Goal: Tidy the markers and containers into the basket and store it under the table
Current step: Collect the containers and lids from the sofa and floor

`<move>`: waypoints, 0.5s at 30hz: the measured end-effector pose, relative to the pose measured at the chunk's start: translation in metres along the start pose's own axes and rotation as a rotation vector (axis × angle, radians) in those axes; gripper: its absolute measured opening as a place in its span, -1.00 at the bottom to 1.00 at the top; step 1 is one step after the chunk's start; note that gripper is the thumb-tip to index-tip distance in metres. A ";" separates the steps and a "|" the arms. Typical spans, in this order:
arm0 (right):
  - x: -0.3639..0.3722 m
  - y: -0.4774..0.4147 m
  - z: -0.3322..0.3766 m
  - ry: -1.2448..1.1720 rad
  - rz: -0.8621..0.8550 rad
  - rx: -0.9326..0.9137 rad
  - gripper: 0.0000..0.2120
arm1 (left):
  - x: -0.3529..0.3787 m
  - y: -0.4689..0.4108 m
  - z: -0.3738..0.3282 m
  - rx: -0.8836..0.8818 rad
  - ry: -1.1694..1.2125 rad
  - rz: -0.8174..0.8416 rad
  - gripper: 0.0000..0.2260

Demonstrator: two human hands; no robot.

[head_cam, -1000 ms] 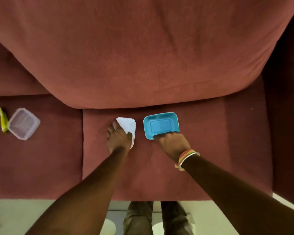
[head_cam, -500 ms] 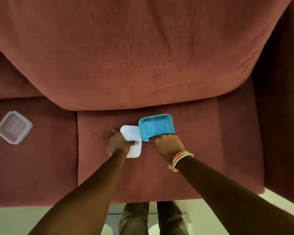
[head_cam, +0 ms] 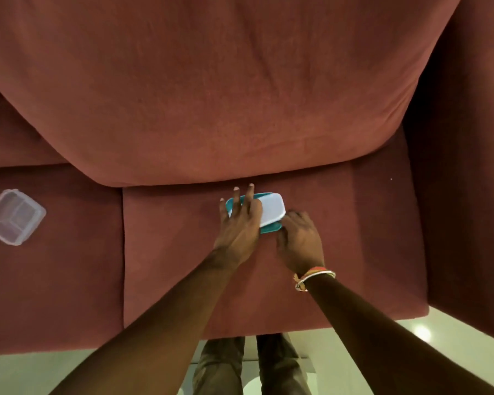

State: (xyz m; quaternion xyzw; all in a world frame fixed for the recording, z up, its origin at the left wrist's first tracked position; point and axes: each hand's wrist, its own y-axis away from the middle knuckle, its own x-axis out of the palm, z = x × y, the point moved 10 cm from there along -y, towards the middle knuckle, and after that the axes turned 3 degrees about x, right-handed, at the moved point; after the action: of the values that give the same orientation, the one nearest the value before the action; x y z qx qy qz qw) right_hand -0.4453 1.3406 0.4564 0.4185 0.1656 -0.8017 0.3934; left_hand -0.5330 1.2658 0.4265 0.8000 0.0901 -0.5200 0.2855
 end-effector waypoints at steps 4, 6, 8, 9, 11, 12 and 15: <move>-0.004 0.013 -0.059 -0.356 -0.074 0.488 -0.74 | 0.020 0.007 -0.002 0.027 -0.123 0.112 -0.61; 0.011 0.020 -0.064 -0.461 -0.003 0.666 -0.71 | 0.015 0.010 0.000 0.045 -0.193 0.069 -0.59; 0.013 0.015 -0.054 -0.466 0.014 0.646 -0.68 | 0.004 0.010 0.002 0.053 -0.250 -0.016 -0.67; 0.014 0.011 -0.050 -0.454 0.013 0.623 -0.67 | 0.001 0.009 0.005 0.045 -0.260 -0.043 -0.68; 0.025 0.005 -0.045 -0.428 0.058 0.607 -0.68 | -0.001 0.009 0.010 0.015 -0.276 -0.020 -0.57; 0.033 0.002 -0.043 -0.414 0.097 0.602 -0.68 | 0.004 0.009 0.013 0.007 -0.284 0.021 -0.48; 0.045 -0.003 -0.042 -0.359 0.169 0.591 -0.66 | 0.019 0.010 0.017 0.008 -0.233 0.137 -0.32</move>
State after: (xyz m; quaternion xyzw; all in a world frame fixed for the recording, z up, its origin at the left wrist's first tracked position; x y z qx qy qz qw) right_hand -0.4405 1.3456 0.3954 0.3790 -0.1804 -0.8403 0.3431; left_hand -0.5335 1.2451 0.4080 0.7395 -0.0004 -0.5891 0.3257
